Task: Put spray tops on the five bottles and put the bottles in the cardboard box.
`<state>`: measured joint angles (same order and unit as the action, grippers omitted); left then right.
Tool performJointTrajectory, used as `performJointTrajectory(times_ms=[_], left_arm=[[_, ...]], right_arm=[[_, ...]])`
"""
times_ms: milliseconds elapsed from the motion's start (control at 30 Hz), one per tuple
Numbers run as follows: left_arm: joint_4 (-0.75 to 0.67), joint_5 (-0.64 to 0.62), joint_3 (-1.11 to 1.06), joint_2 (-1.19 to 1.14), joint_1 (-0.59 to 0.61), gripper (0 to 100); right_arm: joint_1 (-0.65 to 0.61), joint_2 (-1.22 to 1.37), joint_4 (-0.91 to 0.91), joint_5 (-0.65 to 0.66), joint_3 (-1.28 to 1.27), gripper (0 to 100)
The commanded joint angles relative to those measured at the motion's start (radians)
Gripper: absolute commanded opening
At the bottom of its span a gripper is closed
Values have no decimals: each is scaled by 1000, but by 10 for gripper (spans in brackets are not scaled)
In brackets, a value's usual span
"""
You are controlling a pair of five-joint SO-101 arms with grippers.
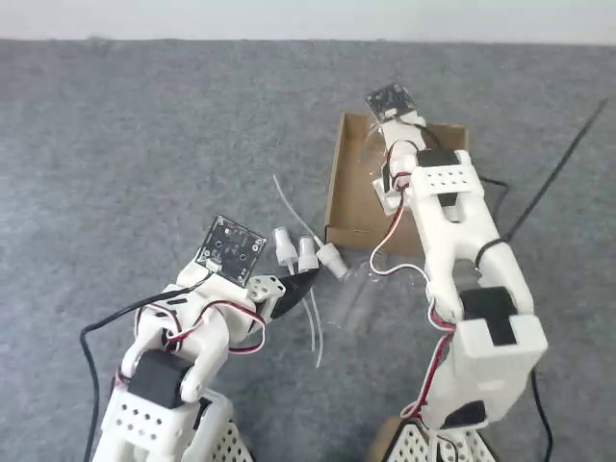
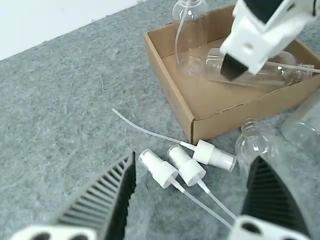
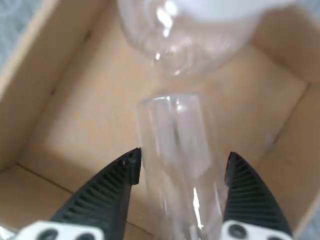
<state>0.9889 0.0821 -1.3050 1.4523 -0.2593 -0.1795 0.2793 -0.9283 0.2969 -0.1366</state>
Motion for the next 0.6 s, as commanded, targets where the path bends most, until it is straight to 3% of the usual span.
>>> performJointTrajectory(times_ms=[0, 133, 333, 567], left_arm=[[-26, 6, 10, 17, -2, 333], [-26, 6, 10, 17, -2, 333], [-26, 6, 10, 17, -2, 333], [-26, 6, 10, 17, -2, 333]], right_arm=[[-5, 16, -1, 15, 66, 221], [-4, 54, -1, 9, 68, 199], [54, 59, 64, 8, 86, 0], [116, 58, 7, 6, 164, 6]])
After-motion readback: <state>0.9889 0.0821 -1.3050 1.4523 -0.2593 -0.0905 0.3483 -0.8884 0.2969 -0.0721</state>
